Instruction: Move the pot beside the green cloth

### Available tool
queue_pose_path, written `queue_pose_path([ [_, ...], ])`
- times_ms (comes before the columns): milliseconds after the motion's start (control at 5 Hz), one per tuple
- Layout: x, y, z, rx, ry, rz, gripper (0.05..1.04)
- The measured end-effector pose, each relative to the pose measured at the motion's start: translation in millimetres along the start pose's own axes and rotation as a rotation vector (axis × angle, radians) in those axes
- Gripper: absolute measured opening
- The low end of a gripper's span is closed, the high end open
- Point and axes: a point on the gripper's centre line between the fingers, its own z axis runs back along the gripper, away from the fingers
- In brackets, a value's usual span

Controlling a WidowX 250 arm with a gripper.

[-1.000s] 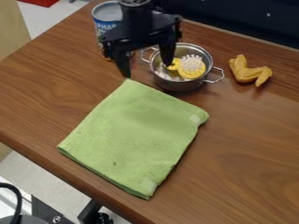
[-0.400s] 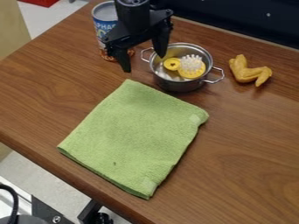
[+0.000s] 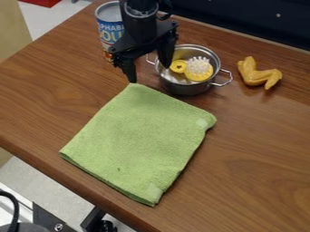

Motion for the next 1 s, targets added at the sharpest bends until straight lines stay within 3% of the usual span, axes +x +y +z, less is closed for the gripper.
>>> queue_pose_path([
  [600, -7, -3, -12, 0.042, 0.028, -0.034, 0.970],
  [1000, -7, -10, -15, 0.052, 0.036, -0.026, 0.424],
])
